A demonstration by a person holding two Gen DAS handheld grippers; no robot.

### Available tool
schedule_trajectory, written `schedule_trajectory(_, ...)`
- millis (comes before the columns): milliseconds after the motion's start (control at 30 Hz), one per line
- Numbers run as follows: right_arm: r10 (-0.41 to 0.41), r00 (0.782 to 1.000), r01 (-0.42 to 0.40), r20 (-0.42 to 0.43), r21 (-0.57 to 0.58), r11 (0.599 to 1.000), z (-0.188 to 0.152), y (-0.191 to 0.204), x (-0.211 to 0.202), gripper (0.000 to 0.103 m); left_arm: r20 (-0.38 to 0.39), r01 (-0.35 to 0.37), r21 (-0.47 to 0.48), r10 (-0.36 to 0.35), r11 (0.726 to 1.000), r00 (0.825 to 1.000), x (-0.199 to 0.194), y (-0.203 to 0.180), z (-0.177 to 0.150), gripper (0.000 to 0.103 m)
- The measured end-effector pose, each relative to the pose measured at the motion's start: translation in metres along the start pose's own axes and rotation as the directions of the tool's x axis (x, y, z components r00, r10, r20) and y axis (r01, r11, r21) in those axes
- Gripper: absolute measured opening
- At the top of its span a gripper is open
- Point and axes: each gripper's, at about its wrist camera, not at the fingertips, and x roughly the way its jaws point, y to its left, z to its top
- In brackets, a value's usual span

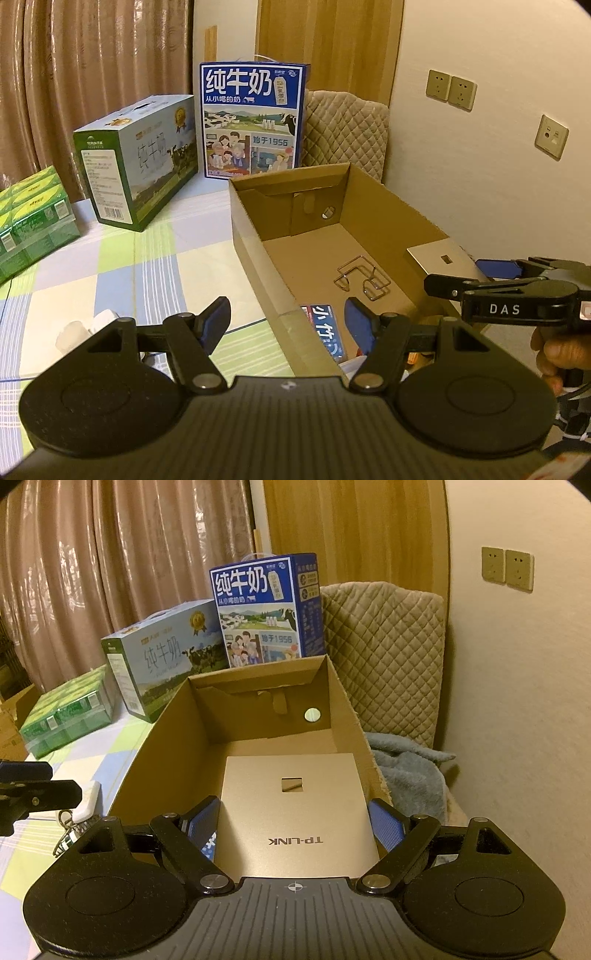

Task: Organize rigid objects
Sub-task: 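Open both grippers over the box to drop the card and wire rack, then move both grippers back toward the roll and hair clip on the table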

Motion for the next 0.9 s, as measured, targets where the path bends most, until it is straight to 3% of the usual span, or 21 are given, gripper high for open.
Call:
schedule_trajectory(500, 0.009, 0.998, -0.014, 0.061, 0.078, 0.997, 0.005, -0.005, -0.018, 0.084, -0.012, -0.046, -0.031, 0.045, 0.998, 0.999, -0.018, 0.022, -0.02, 0.064)
schedule_trajectory(900, 0.079, 0.995, -0.083, 0.067, 0.069, 0.994, -0.013, 0.039, -0.069, 0.084, -0.007, -0.137, -0.084, 0.137, 0.987, 0.99, -0.075, 0.056, -0.057, 0.064)
